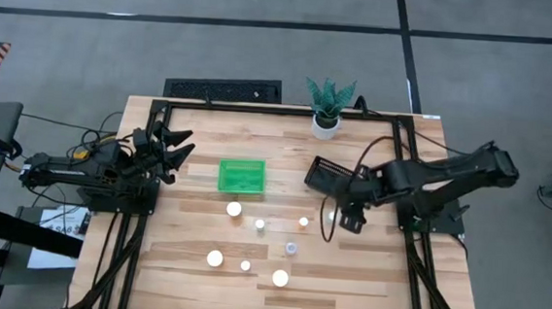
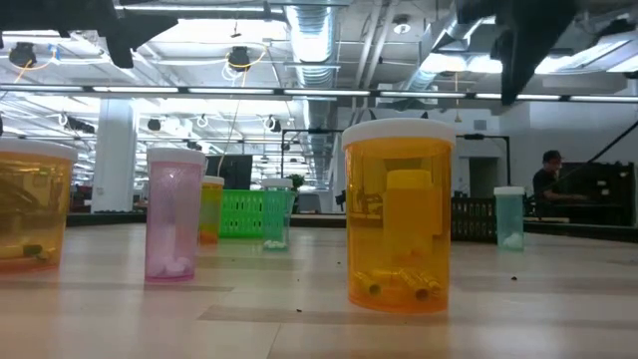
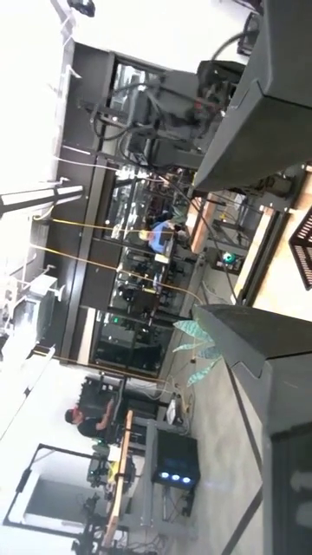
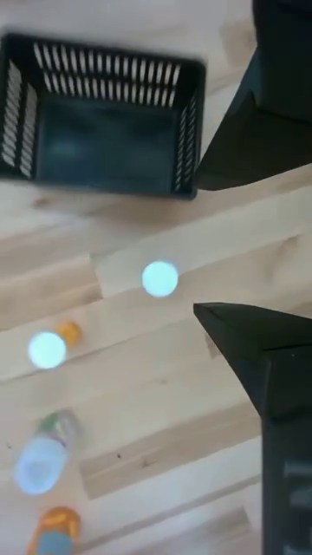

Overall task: Pick and place medicine bottles into bin by pill shape (circle, oval)
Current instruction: Put the right blue tablet bottle into the black basket

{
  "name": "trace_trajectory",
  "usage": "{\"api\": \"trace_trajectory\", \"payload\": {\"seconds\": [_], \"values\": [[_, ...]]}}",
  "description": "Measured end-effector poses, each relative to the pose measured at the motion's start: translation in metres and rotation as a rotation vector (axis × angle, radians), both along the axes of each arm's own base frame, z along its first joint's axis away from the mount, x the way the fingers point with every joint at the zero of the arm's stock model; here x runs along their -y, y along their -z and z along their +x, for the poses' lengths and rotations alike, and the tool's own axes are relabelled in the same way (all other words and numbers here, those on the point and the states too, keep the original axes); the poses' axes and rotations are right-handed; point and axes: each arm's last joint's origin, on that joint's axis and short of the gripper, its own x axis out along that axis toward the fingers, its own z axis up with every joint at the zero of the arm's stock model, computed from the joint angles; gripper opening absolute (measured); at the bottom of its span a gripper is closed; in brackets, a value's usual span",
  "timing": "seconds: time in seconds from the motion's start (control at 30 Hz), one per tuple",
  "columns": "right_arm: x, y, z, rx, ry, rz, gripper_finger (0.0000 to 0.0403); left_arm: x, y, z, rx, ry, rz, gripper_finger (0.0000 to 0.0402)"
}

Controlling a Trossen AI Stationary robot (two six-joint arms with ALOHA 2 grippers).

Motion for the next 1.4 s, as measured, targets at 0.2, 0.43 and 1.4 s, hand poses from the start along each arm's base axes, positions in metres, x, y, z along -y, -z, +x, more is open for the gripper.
{"api": "trace_trajectory", "payload": {"seconds": [0.2,0.43,1.4], "values": [[-0.007,0.037,0.017,-0.021,-0.093,0.039,0.0232,0.000,0.001,0.000,-0.005,0.001,-0.007,0.0220],[-0.010,0.065,0.032,-0.130,-0.167,0.008,0.0232,0.000,0.001,0.000,-0.012,0.001,-0.008,0.0220],[0.004,0.086,0.039,-0.108,-0.255,0.026,0.0232,0.000,0.003,0.001,-0.037,-0.005,0.016,0.0220]]}}
